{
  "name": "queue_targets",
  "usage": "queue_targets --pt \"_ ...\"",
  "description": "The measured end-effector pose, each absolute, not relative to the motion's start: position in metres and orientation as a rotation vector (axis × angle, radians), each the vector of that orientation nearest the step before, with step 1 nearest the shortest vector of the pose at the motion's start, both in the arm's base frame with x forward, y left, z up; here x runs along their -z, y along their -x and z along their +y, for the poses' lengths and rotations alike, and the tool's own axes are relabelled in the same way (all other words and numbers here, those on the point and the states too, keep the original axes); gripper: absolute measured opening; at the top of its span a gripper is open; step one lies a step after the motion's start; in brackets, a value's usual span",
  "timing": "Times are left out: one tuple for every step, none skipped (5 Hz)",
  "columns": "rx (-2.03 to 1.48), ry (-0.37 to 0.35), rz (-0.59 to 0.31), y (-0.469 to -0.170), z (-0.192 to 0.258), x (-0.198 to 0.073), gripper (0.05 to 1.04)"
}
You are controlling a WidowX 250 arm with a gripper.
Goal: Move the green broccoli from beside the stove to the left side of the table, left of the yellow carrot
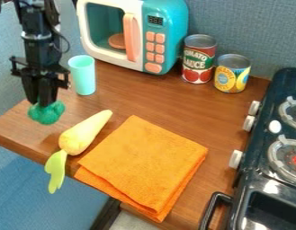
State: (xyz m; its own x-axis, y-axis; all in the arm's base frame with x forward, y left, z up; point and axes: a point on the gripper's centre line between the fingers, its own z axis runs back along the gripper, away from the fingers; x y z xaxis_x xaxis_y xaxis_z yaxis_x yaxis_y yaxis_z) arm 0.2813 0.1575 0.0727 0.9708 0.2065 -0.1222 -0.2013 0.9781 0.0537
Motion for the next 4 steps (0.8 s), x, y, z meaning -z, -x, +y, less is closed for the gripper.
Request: queue_targets --pt "-0.222 -0.047 0.155 -0.287 0.163 -0.060 0.323" --pt "-0.244 -0.087 0.186 -0.291 0.173 -0.059 0.322" --pt "-0.256 -0.103 0.212 -0.290 0.177 -0.057 0.323" --pt "-0.258 -0.088 0.187 -0.293 0.177 -0.056 0.323"
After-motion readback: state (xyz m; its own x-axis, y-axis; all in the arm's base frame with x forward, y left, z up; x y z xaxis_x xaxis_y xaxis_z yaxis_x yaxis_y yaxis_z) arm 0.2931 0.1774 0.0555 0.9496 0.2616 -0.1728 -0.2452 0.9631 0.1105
